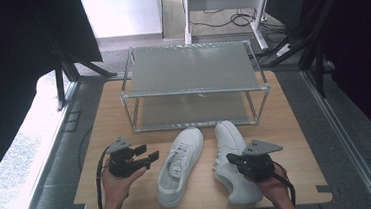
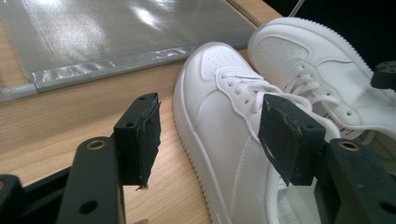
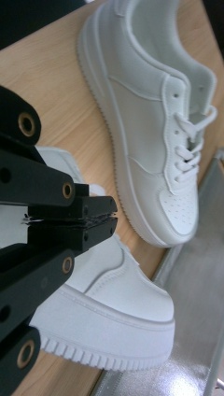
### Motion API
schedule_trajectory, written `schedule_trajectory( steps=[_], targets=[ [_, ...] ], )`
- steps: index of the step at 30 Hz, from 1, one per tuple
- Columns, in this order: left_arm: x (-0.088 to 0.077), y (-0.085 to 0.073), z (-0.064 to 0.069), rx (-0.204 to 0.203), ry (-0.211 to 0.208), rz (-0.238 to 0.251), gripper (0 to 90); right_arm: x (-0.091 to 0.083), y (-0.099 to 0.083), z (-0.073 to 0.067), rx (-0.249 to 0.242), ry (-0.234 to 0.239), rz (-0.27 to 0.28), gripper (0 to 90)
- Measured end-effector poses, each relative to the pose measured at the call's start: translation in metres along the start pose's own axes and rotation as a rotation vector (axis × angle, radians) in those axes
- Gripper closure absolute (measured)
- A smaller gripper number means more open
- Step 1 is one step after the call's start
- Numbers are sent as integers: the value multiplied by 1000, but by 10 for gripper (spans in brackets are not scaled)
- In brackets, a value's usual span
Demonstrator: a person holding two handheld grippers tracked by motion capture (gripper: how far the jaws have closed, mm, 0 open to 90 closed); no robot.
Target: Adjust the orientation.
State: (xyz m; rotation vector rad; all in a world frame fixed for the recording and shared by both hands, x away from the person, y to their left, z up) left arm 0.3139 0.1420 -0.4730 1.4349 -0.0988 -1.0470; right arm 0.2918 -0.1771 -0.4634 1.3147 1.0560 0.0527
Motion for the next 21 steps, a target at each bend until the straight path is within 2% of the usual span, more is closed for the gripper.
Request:
schedule_trajectory(
  steps=[2, 7, 12, 14, 15, 18, 21],
  targets=[
    [1, -1, -1, -4, 5, -6, 387, 2, -2, -3, 0, 11, -19, 887],
    [2, -3, -1, -4, 6, -10, 388, 11, -9, -15, -39, 36, -67, 877],
    [2, -4, 0, -6, 3, -12, 388, 12, -11, -23, -77, -13, -72, 876],
    [3, -4, 0, -5, 1, -15, 388, 11, -11, -28, -69, 39, -78, 876],
    [3, -4, 0, -5, -1, -15, 388, 10, -11, -30, -79, 36, -78, 877],
    [2, -4, 1, -5, 0, -11, 391, 13, -16, -35, -116, 14, -122, 900],
    [1, -3, 0, -5, 4, -4, 394, 15, -19, -33, -98, 23, -132, 900]
  ],
)
Point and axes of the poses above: each handheld gripper's, and its own axes: x roughly forward along the jaws, y roughly out of its top, z roughly to its right, the point moved 6 cm from there along x, roughly forward along the jaws, and after that the axes turned 7 degrees about x, right-handed, at the moved point
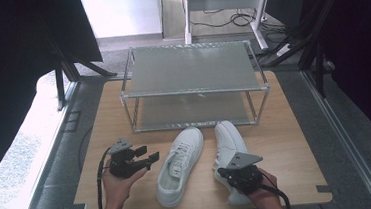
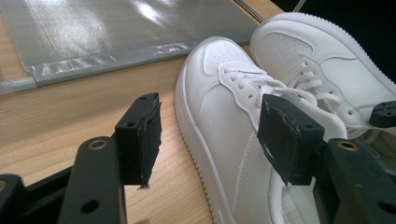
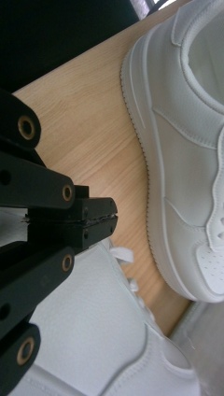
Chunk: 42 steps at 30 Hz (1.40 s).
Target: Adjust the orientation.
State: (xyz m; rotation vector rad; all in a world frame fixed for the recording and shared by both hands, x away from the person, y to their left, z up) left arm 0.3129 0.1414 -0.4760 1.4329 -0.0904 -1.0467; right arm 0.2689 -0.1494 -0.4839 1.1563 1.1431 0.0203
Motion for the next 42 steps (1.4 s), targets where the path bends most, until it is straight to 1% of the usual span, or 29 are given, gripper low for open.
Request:
schedule_trajectory(
  steps=[3, 8, 14, 19, 23, 26, 29, 30, 33, 35, 36, 37, 38, 39, 40, 41, 42],
  targets=[
    [-1, 0, -1, -7, 4, 5, 395, -2, -1, 4, 12, 4, 2, 900],
    [-1, -1, -2, -9, 4, 2, 395, -8, -6, 11, 28, -34, 6, 900],
    [-1, -1, -3, -14, 4, -1, 395, -20, -9, 25, 84, -55, 41, 900],
    [1, -3, -2, -17, 2, -12, 395, -30, -12, 39, 149, -34, 74, 900],
    [1, -3, -1, -19, 2, -14, 395, -38, -14, 50, 176, -45, 93, 900],
    [2, -3, -1, -20, 2, -16, 395, -47, -18, 63, 222, -51, 107, 900],
    [2, -3, -1, -19, 1, -18, 395, -58, -25, 81, 279, -61, 126, 900],
    [3, -3, -1, -19, 2, -19, 395, -60, -28, 86, 287, -63, 130, 900],
    [4, -4, -1, -17, 1, -25, 395, -67, -38, 104, 325, -70, 131, 900],
    [5, -4, 0, -17, 3, -25, 395, -71, -46, 116, 350, -88, 127, 900],
    [5, -5, -1, -17, 3, -27, 395, -73, -49, 121, 365, -87, 135, 900],
    [5, -5, -1, -17, 4, -28, 395, -75, -50, 123, 387, -54, 151, 900],
    [5, -5, -1, -18, 4, -29, 395, -75, -51, 123, 390, -46, 162, 900],
    [6, -5, 0, -19, 4, -29, 395, -75, -51, 123, 382, -50, 165, 900],
    [6, -5, 0, -18, 4, -30, 395, -75, -50, 122, 373, -57, 171, 900],
    [6, -5, 0, -18, 5, -30, 395, -77, -49, 121, 362, -76, 173, 900],
    [6, -5, 0, -18, 5, -30, 395, -77, -49, 121, 362, -76, 173, 900]
  ],
)
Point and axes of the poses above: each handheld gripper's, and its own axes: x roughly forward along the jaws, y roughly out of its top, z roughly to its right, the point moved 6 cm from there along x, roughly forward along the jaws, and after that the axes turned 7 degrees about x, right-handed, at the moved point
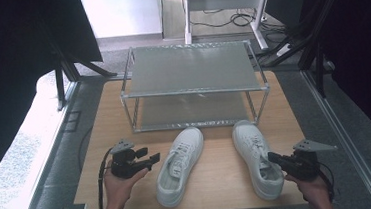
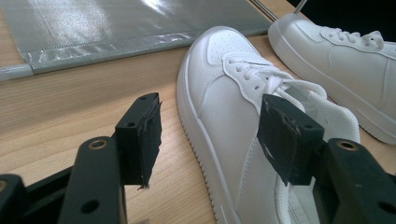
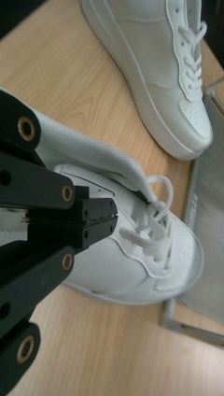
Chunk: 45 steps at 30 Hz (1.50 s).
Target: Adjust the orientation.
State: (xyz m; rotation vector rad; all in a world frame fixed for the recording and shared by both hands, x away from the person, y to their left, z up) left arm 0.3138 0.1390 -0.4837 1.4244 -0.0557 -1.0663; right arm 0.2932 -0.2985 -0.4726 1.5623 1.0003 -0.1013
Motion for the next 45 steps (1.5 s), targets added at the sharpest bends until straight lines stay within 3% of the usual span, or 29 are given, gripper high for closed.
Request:
schedule_trajectory(
  steps=[2, 5, 7, 10, 13, 19, 27, 30, 32, 35, 39, 45],
  targets=[
    [1, 0, 0, 0, 0, -1, 395, -8, 9, -13, -34, 2, 34, 900],
    [2, -1, 0, 1, -2, -7, 395, -10, 11, -39, -114, 11, 20, 900],
    [2, -1, 1, 2, -4, -8, 395, -6, 5, -57, -153, 29, -5, 900],
    [2, -1, 1, 2, -4, -7, 395, 2, -9, -78, -204, 12, -43, 900],
    [1, -1, 0, 0, -4, -4, 395, 6, -26, -87, -243, -35, -80, 900],
    [1, -1, 0, -4, -3, -5, 395, 7, -43, -75, -196, -51, -77, 900],
    [-2, -1, -3, -12, 0, 2, 395, -7, -44, -54, -160, -75, -78, 900],
    [-2, -1, -3, -17, -2, 6, 395, -10, -45, -50, -151, -50, -69, 900],
    [-2, 1, -2, -16, -6, 9, 396, -9, -43, -54, -155, -4, -58, 887],
    [-5, 5, -1, -14, -6, 19, 399, -11, -29, -59, -149, 60, -7, 822],
    [-9, 9, 1, -11, -8, 32, 399, -8, -5, -59, -172, 63, 32, 735],
    [-12, 11, 1, -13, -18, 47, 401, -1, 31, -54, -130, 133, 84, 641]
  ],
)
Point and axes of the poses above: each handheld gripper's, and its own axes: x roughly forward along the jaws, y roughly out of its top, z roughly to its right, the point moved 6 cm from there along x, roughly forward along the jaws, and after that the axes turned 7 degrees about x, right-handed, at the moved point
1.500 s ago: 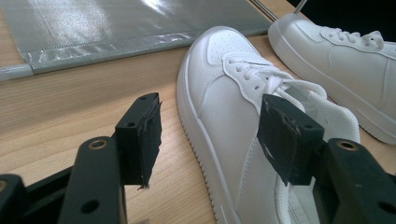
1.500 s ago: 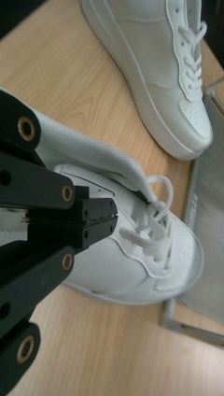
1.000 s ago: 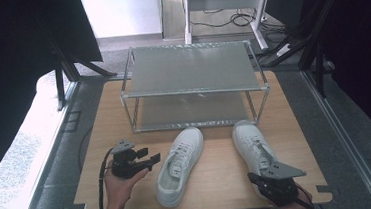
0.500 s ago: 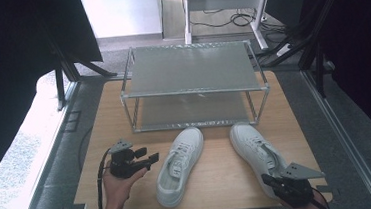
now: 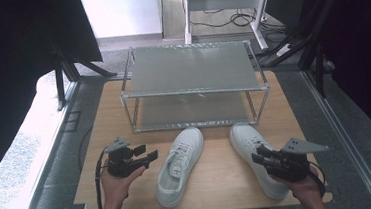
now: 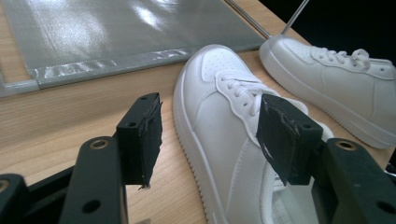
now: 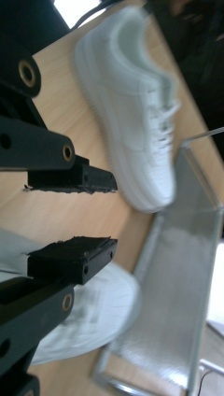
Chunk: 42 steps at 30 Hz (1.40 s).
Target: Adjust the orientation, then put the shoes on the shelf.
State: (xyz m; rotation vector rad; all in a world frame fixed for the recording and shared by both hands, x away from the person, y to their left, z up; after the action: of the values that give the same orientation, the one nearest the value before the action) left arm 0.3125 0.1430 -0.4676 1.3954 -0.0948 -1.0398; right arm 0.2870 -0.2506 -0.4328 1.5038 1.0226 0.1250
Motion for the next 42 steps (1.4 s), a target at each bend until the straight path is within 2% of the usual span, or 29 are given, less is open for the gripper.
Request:
schedule_trajectory(
  steps=[1, 4, 7, 8, 10, 12, 14, 16, 19, 21, 26, 30, 36, 38, 40, 42],
  targets=[
    [0, 1, 1, -1, -1, 1, 401, 0, 5, 1, -3, 1, 3, 622],
    [1, 2, 5, 9, -8, 3, 401, -2, 20, 7, -28, -46, 16, 564],
    [-1, 3, 6, 14, -12, 8, 401, -6, 20, 20, -9, -114, 37, 522],
    [-1, 4, 7, 14, -14, 10, 402, -7, 17, 25, 8, -123, 41, 506],
    [-3, 4, 7, 13, -16, 11, 404, -11, 9, 32, 27, -128, 32, 476],
    [-4, 4, 8, 8, -24, 11, 407, -17, 4, 39, 59, -124, 60, 431],
    [-5, 6, 11, 15, -29, 12, 408, -21, 3, 41, 82, -113, 80, 423],
    [-7, 8, 15, 28, -34, 13, 408, -23, 3, 43, 76, -123, 80, 414],
    [-7, 10, 21, 63, -11, 7, 412, -23, 2, 44, 62, -136, 68, 404],
    [-5, 11, 26, 70, -8, 1, 422, -21, -1, 45, 69, -138, 61, 404],
    [5, 6, 36, 101, -3, -61, 432, -16, -12, 52, 94, -145, 20, 400],
    [14, 0, 39, 132, 20, -113, 446, -16, -16, 58, 105, -157, 13, 417],
    [32, -8, 44, 177, 90, -187, 465, -19, -17, 61, 112, -176, 30, 414],
    [38, -10, 42, 178, 119, -206, 468, -19, -18, 63, 115, -177, 23, 412],
    [43, -11, 41, 186, 171, -230, 485, -19, -19, 64, 118, -179, 23, 412],
    [48, -12, 41, 192, 187, -247, 496, -19, -20, 65, 122, -181, 18, 412]
  ],
)
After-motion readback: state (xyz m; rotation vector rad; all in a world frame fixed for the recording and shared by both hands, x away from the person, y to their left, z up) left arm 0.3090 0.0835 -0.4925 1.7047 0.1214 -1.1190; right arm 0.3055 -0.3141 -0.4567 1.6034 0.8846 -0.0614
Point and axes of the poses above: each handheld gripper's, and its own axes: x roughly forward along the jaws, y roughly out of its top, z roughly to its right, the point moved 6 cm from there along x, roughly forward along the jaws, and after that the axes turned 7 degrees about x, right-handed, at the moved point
